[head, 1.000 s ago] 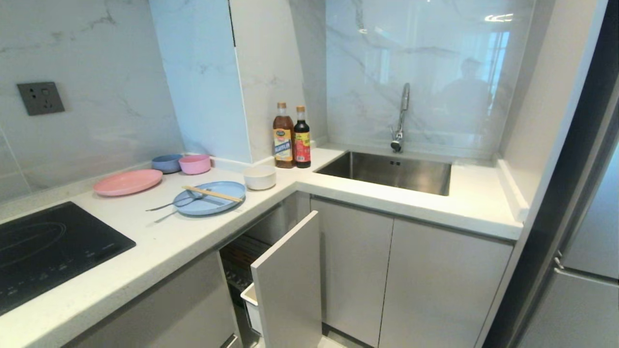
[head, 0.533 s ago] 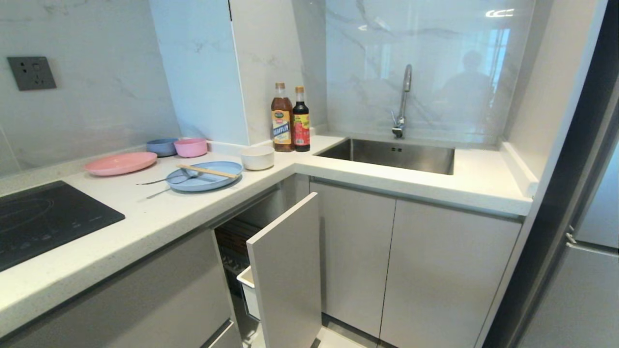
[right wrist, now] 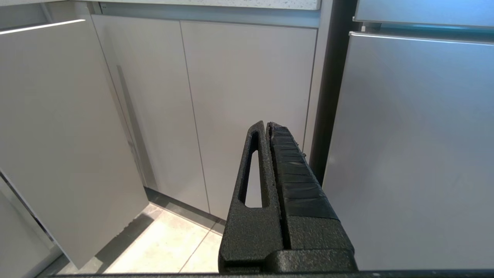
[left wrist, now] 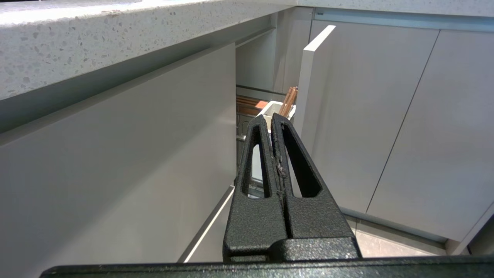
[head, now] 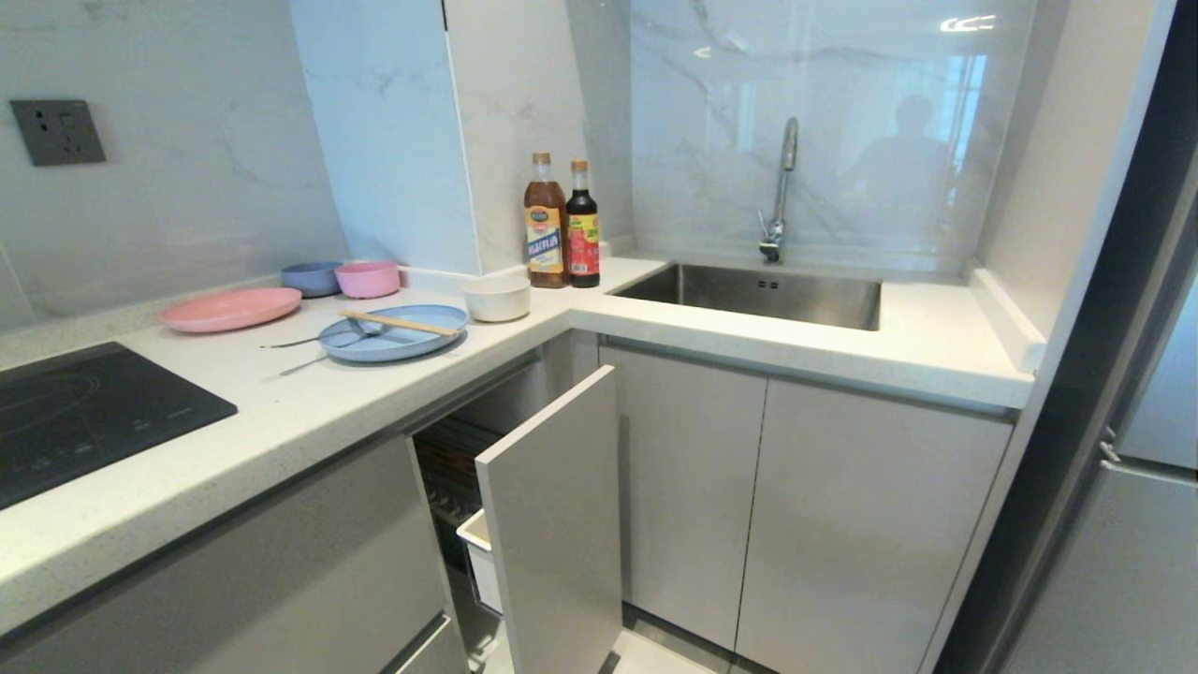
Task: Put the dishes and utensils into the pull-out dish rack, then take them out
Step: Open the cupboard
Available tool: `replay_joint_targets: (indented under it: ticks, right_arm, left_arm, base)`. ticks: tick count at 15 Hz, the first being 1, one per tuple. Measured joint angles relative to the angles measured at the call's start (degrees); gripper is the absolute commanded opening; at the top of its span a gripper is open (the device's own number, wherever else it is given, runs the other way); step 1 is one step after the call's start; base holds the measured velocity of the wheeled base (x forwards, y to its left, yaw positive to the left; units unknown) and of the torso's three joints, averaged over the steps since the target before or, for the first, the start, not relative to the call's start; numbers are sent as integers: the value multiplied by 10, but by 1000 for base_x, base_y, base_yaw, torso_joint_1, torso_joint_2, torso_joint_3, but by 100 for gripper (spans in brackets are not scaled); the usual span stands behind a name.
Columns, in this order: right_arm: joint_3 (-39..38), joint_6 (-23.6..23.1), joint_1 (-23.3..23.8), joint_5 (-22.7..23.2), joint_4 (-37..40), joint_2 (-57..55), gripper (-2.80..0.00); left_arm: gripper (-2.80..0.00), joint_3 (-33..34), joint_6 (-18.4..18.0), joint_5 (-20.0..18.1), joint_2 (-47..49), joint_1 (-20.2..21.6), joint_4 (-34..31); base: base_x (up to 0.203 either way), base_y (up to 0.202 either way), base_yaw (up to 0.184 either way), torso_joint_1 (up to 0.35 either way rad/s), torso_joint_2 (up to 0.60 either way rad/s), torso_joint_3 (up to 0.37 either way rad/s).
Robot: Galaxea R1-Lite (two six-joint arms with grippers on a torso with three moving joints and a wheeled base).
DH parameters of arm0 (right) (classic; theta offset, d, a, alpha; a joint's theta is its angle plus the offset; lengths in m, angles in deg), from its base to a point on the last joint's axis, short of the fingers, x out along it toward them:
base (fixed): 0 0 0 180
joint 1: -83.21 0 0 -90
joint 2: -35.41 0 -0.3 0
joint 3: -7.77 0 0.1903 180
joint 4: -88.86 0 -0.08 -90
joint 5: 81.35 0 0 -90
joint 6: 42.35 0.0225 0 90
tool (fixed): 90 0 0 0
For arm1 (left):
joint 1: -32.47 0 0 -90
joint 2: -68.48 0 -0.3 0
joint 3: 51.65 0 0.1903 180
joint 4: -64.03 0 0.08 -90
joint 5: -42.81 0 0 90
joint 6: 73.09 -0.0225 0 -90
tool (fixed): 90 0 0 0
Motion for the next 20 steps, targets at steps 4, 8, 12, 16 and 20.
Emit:
replay_joint_targets:
  ticks: [4,8,12,16,20]
  right_arm:
    - [0,0,0,0,0,0,-280]
    - [0,0,0,0,0,0,-280]
    - [0,0,0,0,0,0,-280]
    - [0,0,0,0,0,0,-280]
    - [0,0,0,0,0,0,-280]
  left_arm:
    - [-280,0,0,0,0,0,0]
    - [-280,0,0,0,0,0,0]
    - [-280,0,-2,0,0,0,0]
    - [-280,-32,-24,5,2,0,-16]
    - [-280,-233,-29,37,57,1,-108]
  base:
    - [0,0,0,0,0,0]
    - [0,0,0,0,0,0]
    - [0,0,0,0,0,0]
    - [0,0,0,0,0,0]
    - [0,0,0,0,0,0]
